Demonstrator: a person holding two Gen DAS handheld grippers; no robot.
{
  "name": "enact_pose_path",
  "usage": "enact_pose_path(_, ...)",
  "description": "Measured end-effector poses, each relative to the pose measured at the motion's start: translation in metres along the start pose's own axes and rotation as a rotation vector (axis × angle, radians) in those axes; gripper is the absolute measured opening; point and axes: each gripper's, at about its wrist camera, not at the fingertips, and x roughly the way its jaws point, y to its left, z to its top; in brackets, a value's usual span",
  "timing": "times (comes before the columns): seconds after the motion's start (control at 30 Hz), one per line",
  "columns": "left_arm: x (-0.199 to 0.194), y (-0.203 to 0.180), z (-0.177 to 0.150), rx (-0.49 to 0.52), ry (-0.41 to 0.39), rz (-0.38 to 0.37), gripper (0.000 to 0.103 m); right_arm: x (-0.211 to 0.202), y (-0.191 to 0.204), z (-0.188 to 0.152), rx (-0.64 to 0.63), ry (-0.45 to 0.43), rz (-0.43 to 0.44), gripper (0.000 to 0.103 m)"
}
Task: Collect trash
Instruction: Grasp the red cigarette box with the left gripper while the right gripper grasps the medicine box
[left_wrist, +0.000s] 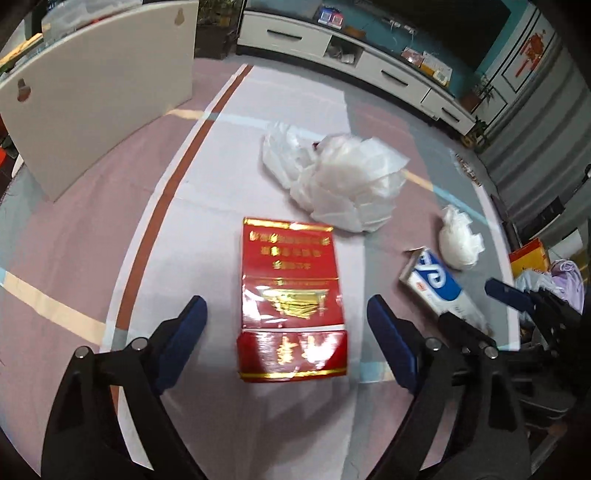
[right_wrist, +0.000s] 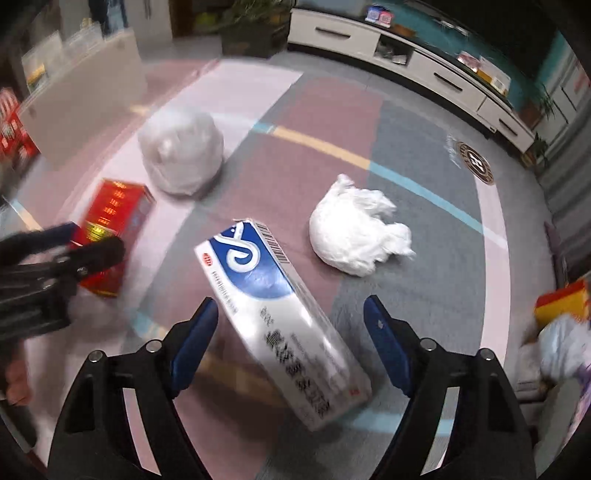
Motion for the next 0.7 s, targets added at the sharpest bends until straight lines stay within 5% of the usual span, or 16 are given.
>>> enact_pose_path(0.1, 0.001, -0.003, -0.003, 0.040, -0.031, 0.030, 0.087, 0.013, -0.001, 0.003, 0.019, 0.040, 0.001, 0.073)
enact_pose_path(0.17, 0.001, -0.004, -0.006, 0.053, -0.052, 0.043, 0.078, 0.014, -0.003, 0.003, 0.043, 0.032, 0.042, 0.061)
enact_pose_path(0.23, -0.002, -0.004, -0.009, 0.060, -0.081, 0.066, 0.059, 0.012, -0.006, 0.000, 0.077, 0.031, 0.075, 0.050)
enact_pose_path(0.47, -0.022, 0.001, -0.027, 0.010, -0.076, -0.036, 0.058, -0.016, -0.014, -0.040, 0.150, 0.011, 0.077, 0.045)
enact_pose_path(0.7, -0.051, -0.043, -0.080, 0.119, -0.126, -0.041, 0.058, -0.052, -0.033, -0.096, 0.308, -0.029, -0.018, 0.045)
